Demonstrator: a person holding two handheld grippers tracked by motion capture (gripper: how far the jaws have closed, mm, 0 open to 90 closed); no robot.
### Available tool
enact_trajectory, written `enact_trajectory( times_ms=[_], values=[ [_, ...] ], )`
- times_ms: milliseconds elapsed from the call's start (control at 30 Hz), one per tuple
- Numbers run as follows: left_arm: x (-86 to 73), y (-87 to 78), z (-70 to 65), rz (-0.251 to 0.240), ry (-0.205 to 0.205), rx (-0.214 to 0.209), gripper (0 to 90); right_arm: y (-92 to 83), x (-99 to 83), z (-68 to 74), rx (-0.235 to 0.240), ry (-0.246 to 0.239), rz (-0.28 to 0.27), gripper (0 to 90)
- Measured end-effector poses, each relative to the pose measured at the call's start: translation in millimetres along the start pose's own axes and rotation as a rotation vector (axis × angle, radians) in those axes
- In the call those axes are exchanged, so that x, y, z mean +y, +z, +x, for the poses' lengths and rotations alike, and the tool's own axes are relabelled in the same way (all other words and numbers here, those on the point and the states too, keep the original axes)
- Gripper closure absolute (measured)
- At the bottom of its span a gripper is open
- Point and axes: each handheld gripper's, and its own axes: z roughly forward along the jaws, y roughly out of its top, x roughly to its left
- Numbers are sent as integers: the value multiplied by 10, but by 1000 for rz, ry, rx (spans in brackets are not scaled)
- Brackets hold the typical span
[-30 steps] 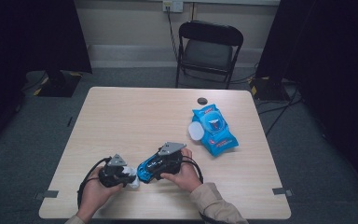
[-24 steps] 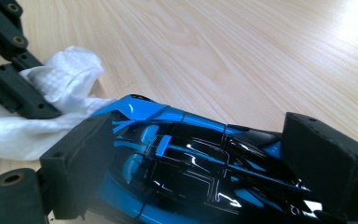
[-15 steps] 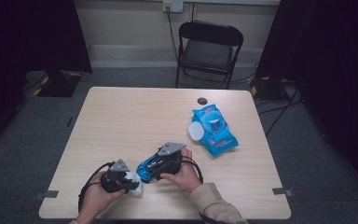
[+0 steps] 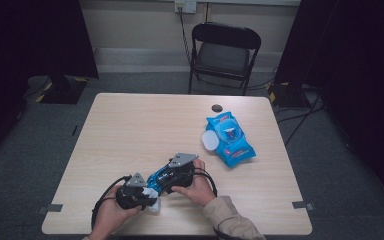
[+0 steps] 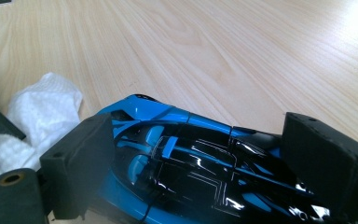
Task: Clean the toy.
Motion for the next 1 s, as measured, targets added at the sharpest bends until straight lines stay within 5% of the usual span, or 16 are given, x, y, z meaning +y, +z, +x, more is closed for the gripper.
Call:
enact_trajectory(
  times_ms=[467,700,867,1000],
  values=[
    [88,108,-102,-1,37,-50,829,1,0,0,0,2,-1,97],
    [132,32,-143,-21,44,-89,834,0,-6,-1,1,0,-5,97],
    [147,-137,-73,-60,22,-63,843,0,-6,0,2,2,-5,97],
    [102,-367,110,-114,-30,-5,846,1,-9,-2,1,0,-10,97]
  ],
)
